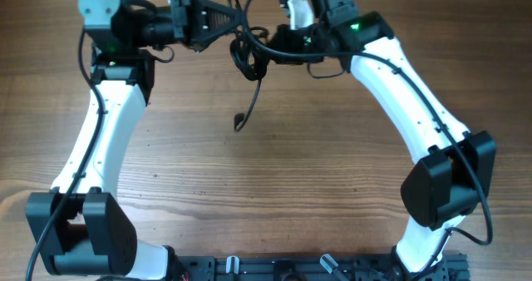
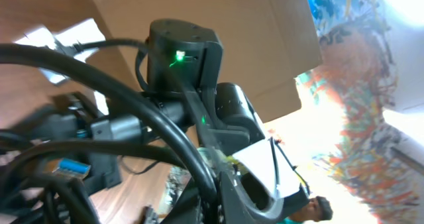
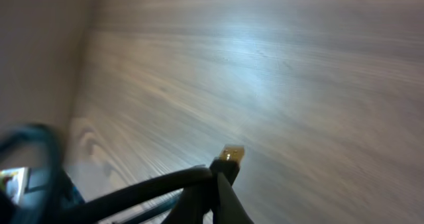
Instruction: Untangle cables
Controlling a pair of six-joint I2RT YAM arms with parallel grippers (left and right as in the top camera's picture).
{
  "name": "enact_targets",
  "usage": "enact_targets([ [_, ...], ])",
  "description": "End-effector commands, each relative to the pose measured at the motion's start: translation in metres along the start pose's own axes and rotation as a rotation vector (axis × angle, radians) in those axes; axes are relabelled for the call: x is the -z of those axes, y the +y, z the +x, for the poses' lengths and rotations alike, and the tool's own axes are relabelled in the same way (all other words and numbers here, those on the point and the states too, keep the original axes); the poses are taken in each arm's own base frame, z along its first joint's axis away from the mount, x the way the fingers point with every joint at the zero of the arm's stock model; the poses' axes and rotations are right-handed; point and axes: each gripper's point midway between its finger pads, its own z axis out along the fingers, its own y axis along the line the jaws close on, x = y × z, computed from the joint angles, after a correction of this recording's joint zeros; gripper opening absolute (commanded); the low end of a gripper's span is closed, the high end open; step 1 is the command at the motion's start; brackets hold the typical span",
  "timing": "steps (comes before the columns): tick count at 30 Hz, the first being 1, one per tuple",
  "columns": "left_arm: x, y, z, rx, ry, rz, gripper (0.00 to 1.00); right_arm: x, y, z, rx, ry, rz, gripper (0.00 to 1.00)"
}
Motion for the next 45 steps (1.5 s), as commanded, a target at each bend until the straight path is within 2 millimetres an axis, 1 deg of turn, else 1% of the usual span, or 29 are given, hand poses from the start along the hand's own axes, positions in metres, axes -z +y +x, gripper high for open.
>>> enact_targets([
  [1,0.019,-0.010,-0.007,-0.212,-0.024,-0.018,0.04,0.003,-0.061,0.006,-0.114,0.013,0.227,0.04],
  [3,0.026,0.001,-0.009,-0.201,-0.040,-0.038,0.04,0.007,-0.075,0.014,-0.135,0.032,0.297,0.04],
  [5,0.031,0.018,-0.009,-0.150,-0.063,-0.069,0.04,0.009,-0.080,0.018,-0.142,0.043,0.326,0.04],
  [6,0.032,0.034,-0.009,-0.114,-0.089,-0.108,0.04,0.010,-0.081,0.019,-0.148,0.045,0.334,0.04],
  [7,0.035,0.059,-0.009,-0.029,-0.133,-0.180,0.04,0.012,-0.084,0.019,-0.163,0.040,0.355,0.04],
  [8,0.041,0.085,-0.006,0.056,-0.176,-0.276,0.04,0.014,-0.082,0.018,-0.157,0.035,0.352,0.04],
  [9,0.045,0.106,0.000,0.110,-0.191,-0.356,0.04,0.017,-0.077,0.017,-0.136,0.032,0.338,0.04],
  [10,0.043,0.114,0.007,0.116,-0.170,-0.373,0.04,0.018,-0.070,0.016,-0.093,0.035,0.306,0.04],
  [11,0.039,0.119,0.014,0.133,-0.145,-0.371,0.04,0.018,-0.056,0.014,-0.017,0.041,0.233,0.04],
  [13,0.032,0.121,0.019,0.159,-0.117,-0.345,0.04,0.016,-0.026,0.010,0.111,0.043,0.070,0.04],
  [14,0.031,0.121,0.020,0.176,-0.114,-0.337,0.04,0.015,-0.006,0.007,0.181,0.035,-0.042,0.05],
  [15,0.031,0.120,0.020,0.197,-0.113,-0.329,0.04,0.016,0.007,0.004,0.215,0.024,-0.111,0.08],
  [16,0.030,0.118,0.021,0.223,-0.111,-0.319,0.04,0.017,0.016,0.001,0.246,0.008,-0.163,0.14],
  [18,0.027,0.114,0.023,0.246,-0.097,-0.292,0.04,0.020,0.035,-0.007,0.298,-0.027,-0.252,0.31],
  [20,0.024,0.108,0.026,0.262,-0.078,-0.260,0.04,0.018,0.049,-0.012,0.356,-0.062,-0.286,0.45],
  [21,0.023,0.106,0.028,0.286,-0.071,-0.244,0.04,0.016,0.057,-0.014,0.388,-0.076,-0.298,0.50],
  [23,0.023,0.105,0.028,0.336,-0.076,-0.239,0.04,0.010,0.074,-0.011,0.474,-0.092,-0.321,0.54],
  [26,0.022,0.103,0.027,0.439,-0.085,-0.226,0.04,-0.001,0.085,-0.011,0.530,-0.118,-0.277,0.57],
  [31,0.020,0.094,0.022,0.543,-0.087,-0.185,0.04,-0.011,0.110,-0.003,0.598,-0.125,-0.316,0.56],
  [34,0.019,0.087,0.014,0.567,-0.098,-0.164,0.04,-0.015,0.116,0.001,0.609,-0.121,-0.328,0.55],
  [36,0.018,0.079,0.010,0.580,-0.090,-0.136,0.04,-0.022,0.116,0.001,0.608,-0.121,-0.333,0.51],
  [39,0.017,0.069,0.005,0.574,-0.074,-0.104,0.04,-0.027,0.117,-0.006,0.572,-0.141,-0.345,0.50],
  [42,0.014,0.065,0.006,0.590,-0.061,-0.095,0.04,-0.032,0.120,-0.017,0.540,-0.176,-0.362,0.49],
  [44,0.014,0.065,0.007,0.607,-0.059,-0.094,0.04,-0.038,0.117,-0.022,0.530,-0.192,-0.351,0.49],
  [45,0.014,0.064,0.007,0.601,-0.057,-0.092,0.04,-0.042,0.112,-0.026,0.497,-0.201,-0.324,0.50],
])
